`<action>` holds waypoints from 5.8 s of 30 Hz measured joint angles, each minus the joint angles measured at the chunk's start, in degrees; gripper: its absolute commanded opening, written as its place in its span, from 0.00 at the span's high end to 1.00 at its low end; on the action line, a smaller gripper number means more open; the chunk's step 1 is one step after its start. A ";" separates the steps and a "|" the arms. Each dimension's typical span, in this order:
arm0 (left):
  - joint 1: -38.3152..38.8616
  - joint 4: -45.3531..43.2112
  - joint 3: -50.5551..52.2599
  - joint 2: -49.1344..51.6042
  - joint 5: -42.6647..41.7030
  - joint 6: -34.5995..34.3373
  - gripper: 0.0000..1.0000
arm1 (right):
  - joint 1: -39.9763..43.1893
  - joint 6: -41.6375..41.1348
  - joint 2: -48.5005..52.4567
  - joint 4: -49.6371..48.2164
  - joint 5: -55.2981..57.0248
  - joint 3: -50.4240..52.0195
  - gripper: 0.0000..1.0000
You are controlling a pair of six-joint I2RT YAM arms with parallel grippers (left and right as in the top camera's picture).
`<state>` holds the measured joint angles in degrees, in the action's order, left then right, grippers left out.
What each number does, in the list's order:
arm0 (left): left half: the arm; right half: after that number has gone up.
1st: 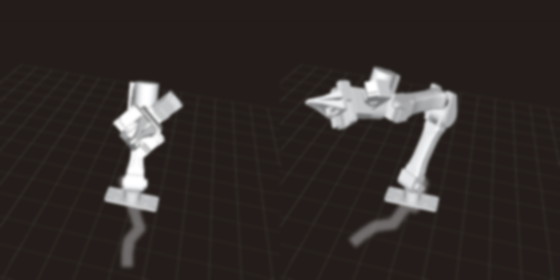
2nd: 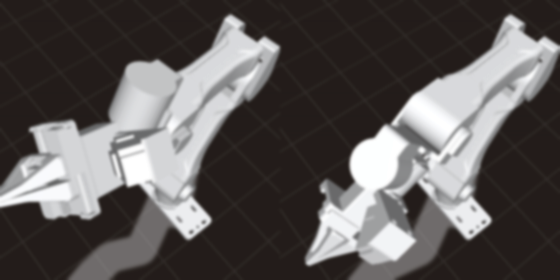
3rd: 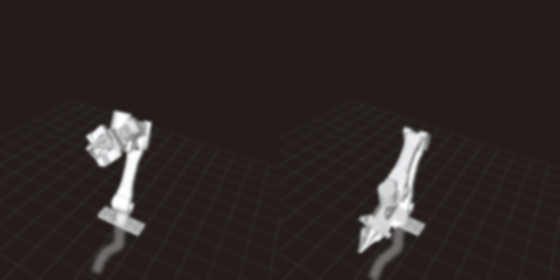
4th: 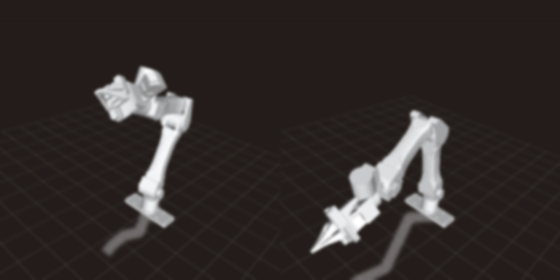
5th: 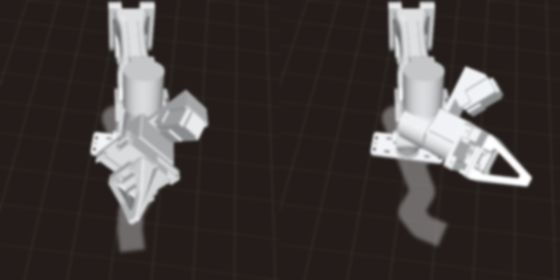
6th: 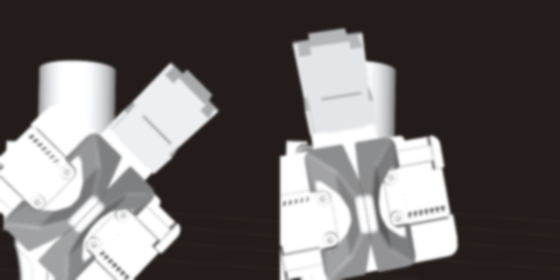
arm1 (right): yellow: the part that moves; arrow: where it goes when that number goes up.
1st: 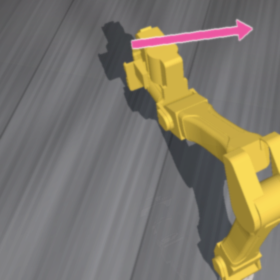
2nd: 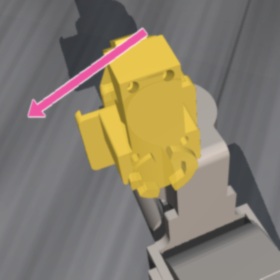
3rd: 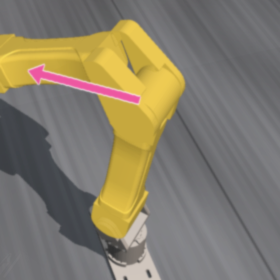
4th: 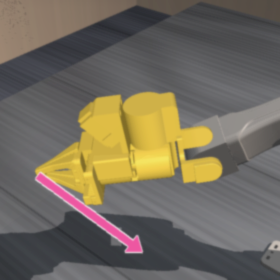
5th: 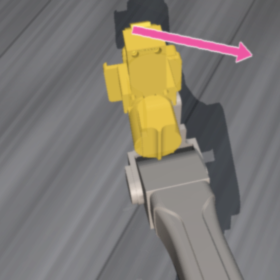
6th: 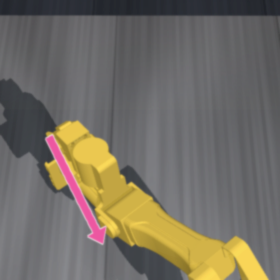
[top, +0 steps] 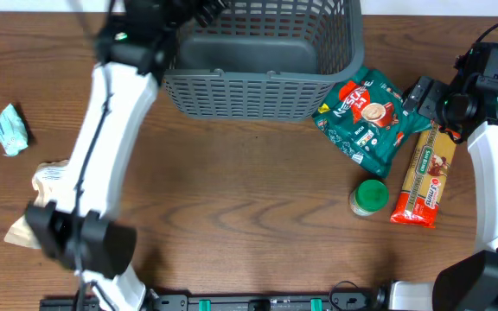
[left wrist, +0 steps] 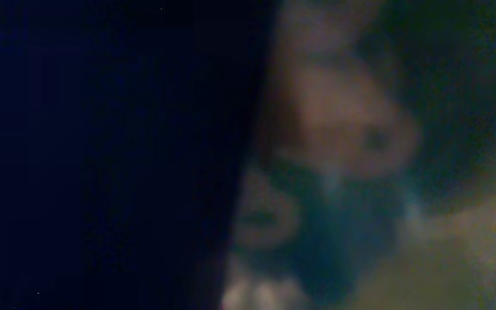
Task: Pack container
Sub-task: 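Lift the tissue box with the left gripper and carry it over the basket, then lower the tissue box into the basket and open the left gripper, then move the left gripper to the light-blue wet-wipes pack and grasp it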
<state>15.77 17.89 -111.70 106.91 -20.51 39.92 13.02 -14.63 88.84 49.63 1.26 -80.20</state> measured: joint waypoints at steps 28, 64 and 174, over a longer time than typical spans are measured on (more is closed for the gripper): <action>1.01 22.36 0.02 15.23 2.89 2.45 0.48 | 0.00 0.02 0.00 -0.26 0.00 0.00 0.01; 1.01 37.20 0.02 15.23 2.89 2.36 0.46 | 0.00 0.02 0.02 -2.34 0.72 0.00 0.01; -50.88 40.94 -16.90 34.51 24.57 -37.55 0.01 | 0.00 1.46 0.02 3.30 1.09 0.00 0.01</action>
<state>-35.11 58.83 -128.60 141.43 4.05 2.37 13.02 -13.17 88.86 52.93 2.35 -80.20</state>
